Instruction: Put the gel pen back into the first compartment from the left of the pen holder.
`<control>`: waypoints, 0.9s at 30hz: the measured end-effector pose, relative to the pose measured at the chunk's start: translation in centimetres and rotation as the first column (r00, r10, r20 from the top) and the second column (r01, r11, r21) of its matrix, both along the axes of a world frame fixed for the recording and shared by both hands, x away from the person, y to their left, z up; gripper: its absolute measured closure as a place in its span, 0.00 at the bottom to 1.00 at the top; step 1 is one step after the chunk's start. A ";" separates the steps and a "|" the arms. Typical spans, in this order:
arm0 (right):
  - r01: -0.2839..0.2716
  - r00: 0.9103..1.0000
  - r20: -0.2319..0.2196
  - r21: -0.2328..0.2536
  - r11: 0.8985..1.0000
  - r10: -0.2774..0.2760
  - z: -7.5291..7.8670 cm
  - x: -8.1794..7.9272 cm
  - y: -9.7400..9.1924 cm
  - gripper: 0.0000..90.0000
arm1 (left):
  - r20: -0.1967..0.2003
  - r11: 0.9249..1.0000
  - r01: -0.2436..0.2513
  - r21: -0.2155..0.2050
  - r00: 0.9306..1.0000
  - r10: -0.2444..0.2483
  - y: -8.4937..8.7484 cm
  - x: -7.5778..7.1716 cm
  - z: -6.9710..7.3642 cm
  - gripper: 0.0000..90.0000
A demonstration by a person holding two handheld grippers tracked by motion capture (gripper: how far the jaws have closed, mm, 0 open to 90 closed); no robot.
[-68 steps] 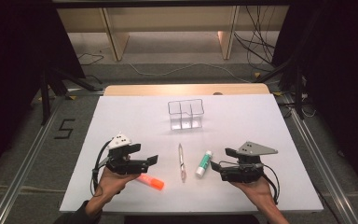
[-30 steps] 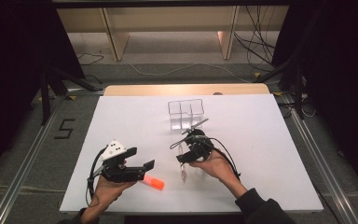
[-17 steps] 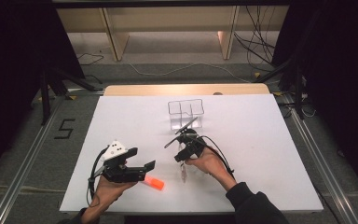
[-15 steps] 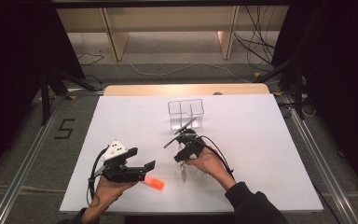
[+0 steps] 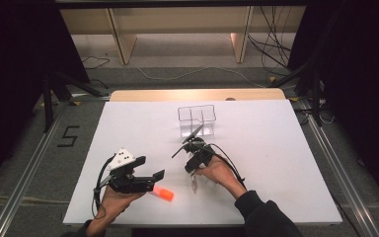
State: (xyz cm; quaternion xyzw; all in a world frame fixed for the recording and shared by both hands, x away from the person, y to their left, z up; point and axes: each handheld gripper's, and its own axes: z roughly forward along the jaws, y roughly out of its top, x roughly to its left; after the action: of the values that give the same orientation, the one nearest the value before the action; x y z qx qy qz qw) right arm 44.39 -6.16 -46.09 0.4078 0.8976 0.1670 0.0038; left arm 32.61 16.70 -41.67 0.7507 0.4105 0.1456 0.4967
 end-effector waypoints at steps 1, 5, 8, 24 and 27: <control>0.006 1.000 -0.008 -0.002 1.000 -0.006 0.1 0.0 0.1 0.61 | 0.000 1.000 0.000 0.000 1.000 0.000 0.0 0.0 0.0 0.16; -0.005 1.000 0.004 -0.036 0.999 0.005 0.1 0.0 0.4 0.64 | 0.000 1.000 0.000 0.001 1.000 0.000 0.0 0.0 0.0 0.16; -0.010 1.000 0.006 -0.054 0.998 0.010 0.1 0.0 0.7 0.66 | 0.001 1.000 -0.001 -0.002 1.000 0.001 -0.1 0.0 0.0 0.16; -0.017 1.000 0.017 -0.159 0.987 0.020 0.2 0.3 2.6 0.81 | -0.001 1.000 0.010 0.006 1.000 -0.010 -0.2 0.1 0.0 0.16; -0.009 1.000 0.011 -0.152 0.988 0.010 0.2 0.4 2.6 0.85 | -0.005 1.000 0.012 0.008 1.000 -0.012 -0.2 0.2 -0.1 0.16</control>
State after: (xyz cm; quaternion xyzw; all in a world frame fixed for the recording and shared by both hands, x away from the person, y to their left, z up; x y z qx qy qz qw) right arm 44.81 -3.56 -45.89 0.4011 0.9097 0.1005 0.0393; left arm 32.77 16.52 -41.72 0.7554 0.4067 0.1426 0.4936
